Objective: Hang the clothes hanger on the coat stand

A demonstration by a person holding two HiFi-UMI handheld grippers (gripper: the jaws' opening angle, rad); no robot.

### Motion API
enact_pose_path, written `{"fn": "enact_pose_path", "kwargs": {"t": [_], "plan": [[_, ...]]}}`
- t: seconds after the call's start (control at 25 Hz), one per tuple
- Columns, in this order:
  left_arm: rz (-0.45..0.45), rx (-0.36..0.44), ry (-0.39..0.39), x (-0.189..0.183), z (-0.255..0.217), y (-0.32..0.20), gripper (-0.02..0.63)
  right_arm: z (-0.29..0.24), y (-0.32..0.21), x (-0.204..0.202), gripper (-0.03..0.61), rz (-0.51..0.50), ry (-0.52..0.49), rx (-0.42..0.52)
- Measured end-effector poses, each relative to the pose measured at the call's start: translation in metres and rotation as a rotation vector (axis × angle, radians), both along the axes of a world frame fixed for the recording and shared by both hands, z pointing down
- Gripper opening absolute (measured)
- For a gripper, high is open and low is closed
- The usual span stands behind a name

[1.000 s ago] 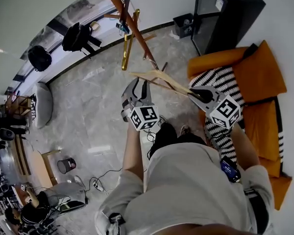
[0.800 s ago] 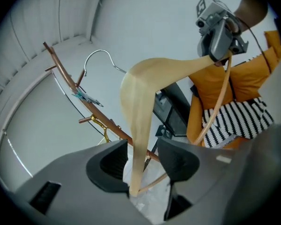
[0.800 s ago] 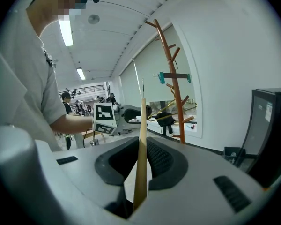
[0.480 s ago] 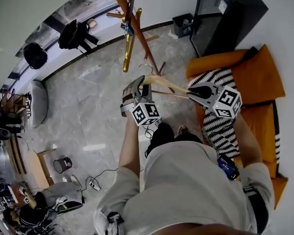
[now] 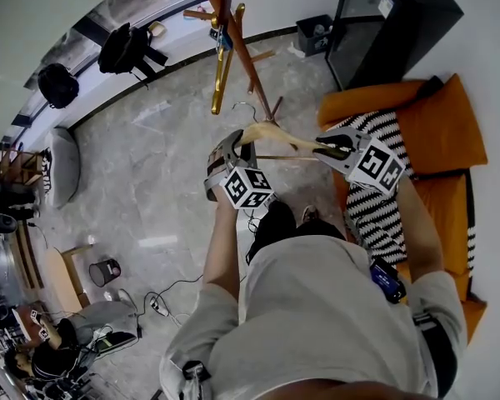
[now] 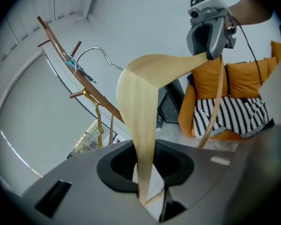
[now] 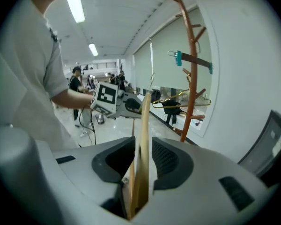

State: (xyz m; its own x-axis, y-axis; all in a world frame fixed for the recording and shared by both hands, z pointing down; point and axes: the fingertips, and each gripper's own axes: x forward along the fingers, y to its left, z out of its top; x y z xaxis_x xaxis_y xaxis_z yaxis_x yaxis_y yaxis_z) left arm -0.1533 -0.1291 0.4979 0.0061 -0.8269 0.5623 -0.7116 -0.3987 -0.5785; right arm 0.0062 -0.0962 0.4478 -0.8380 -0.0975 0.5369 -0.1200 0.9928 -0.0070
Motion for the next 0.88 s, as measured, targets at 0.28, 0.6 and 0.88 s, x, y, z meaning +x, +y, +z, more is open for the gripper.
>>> {"fn": "enact_pose_path", "kwargs": {"t": [0.28,0.6,0.88], "plan": [[0.014,-0.062,0.006,0.011,0.017,0.0,0.089,0.023,-0.001,-0.022,0.169,-0.025,0.242,0.332],[-0.012,-0.121,-0.018,0.016,0.033,-0.002,0.089,0.03,-0.011,-0.031,0.161,0.039,0.337,0.489],[-0.029,-0.161,-0.017,0.02,0.041,-0.005,0.089,0.046,-0.026,-0.029,0.11,0.076,0.38,0.548]]}}
